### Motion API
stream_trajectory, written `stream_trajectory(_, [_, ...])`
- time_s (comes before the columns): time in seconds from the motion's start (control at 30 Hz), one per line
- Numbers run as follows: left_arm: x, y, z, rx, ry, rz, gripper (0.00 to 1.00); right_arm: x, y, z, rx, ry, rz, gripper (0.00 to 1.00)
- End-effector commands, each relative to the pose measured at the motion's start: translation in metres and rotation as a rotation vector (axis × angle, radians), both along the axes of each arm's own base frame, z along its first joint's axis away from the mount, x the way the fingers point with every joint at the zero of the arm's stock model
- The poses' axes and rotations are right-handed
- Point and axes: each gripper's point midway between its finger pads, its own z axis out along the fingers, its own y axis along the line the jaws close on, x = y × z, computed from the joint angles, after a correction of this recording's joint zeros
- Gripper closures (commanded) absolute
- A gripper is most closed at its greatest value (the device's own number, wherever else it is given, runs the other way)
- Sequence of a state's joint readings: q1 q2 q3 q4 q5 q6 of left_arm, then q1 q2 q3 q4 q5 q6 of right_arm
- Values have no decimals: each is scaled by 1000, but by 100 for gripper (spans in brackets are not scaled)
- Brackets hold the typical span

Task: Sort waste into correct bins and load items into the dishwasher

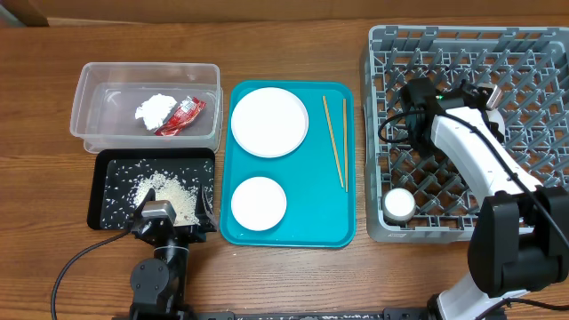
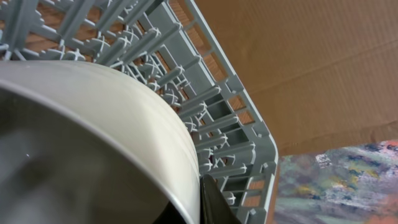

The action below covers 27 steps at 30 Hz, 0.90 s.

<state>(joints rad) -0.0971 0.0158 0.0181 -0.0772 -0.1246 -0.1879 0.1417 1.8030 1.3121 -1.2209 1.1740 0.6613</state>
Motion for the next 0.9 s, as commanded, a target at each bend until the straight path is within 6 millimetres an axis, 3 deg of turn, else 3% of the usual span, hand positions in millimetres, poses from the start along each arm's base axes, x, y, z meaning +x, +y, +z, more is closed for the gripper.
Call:
stream_trajectory(0.0, [0,3,-1,-15,-8,18,0,-9,9,-21,79,60,4,96])
stream_trajectory(0.43, [0,3,-1,-15,-8,18,0,4,0,23,-89,11,24,96])
stream_trajectory(0.87, [0,3,-1,-15,-8,18,0,10,4,21,-75,-12,36,96])
